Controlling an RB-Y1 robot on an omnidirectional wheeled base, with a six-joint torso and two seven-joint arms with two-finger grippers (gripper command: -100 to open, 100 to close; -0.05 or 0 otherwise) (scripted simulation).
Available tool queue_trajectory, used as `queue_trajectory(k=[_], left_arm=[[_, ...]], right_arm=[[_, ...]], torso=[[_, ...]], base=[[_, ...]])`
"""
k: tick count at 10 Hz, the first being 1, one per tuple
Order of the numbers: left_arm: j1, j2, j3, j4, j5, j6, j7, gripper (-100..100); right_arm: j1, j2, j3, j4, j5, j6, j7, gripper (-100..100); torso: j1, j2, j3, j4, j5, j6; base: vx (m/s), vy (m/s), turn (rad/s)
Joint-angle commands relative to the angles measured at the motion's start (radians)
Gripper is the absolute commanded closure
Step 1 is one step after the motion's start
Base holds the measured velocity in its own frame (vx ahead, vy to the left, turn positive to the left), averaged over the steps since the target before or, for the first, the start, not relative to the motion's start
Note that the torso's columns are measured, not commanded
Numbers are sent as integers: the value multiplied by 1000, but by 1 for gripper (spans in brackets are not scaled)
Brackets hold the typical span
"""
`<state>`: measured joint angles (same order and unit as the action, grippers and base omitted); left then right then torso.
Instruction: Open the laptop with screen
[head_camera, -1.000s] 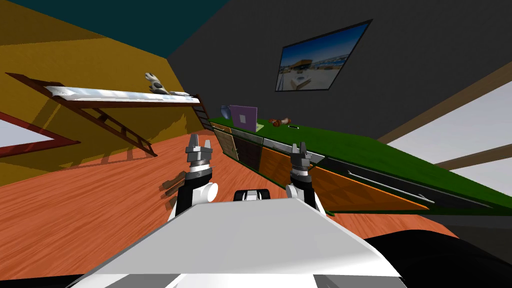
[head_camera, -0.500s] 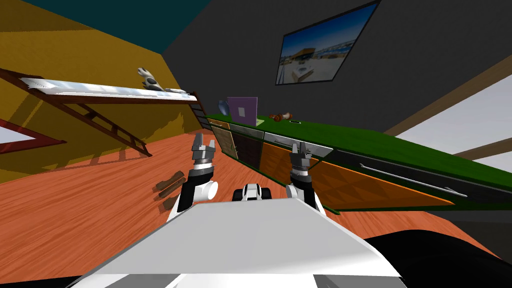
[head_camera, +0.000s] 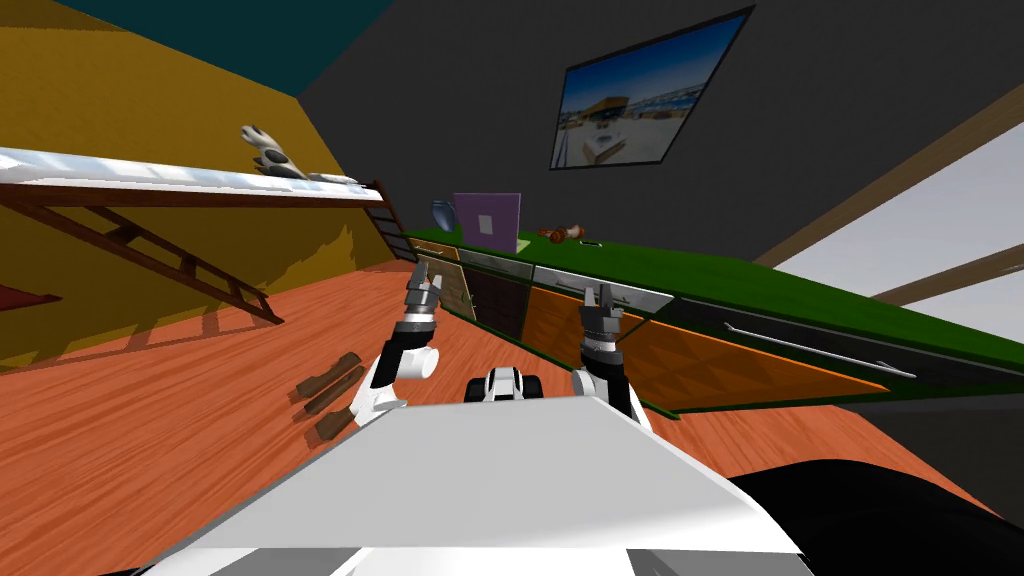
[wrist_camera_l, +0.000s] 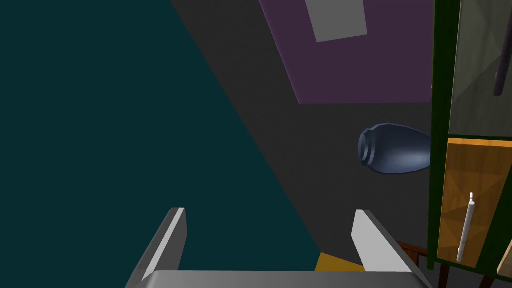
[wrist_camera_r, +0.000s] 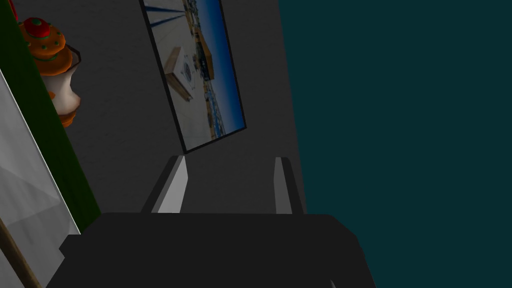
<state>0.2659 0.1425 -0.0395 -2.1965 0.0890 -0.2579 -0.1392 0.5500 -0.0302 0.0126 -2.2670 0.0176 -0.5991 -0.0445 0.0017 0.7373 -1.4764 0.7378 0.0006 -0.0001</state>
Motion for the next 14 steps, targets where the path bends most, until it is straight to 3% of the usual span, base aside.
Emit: queue_trajectory(k=[1, 4, 14], left_arm=[[-74, 19, 0, 49, 9, 34, -12, -100], [-143, 28, 3, 88, 16, 57, -19, -100], [-438, 49, 12, 313, 49, 182, -52, -100]], right_arm=[[0, 0, 0, 0, 0, 0, 0, 0], [0, 0, 0, 0, 0, 0, 0, 0], [0, 0, 0, 0, 0, 0, 0, 0]], torso=[[-4, 2, 1, 1, -1, 0], [-2, 1, 1, 0, -1, 0], [-1, 1, 0, 0, 0, 0]], base=[[20, 79, -80], [15, 67, -59], [25, 95, -67]])
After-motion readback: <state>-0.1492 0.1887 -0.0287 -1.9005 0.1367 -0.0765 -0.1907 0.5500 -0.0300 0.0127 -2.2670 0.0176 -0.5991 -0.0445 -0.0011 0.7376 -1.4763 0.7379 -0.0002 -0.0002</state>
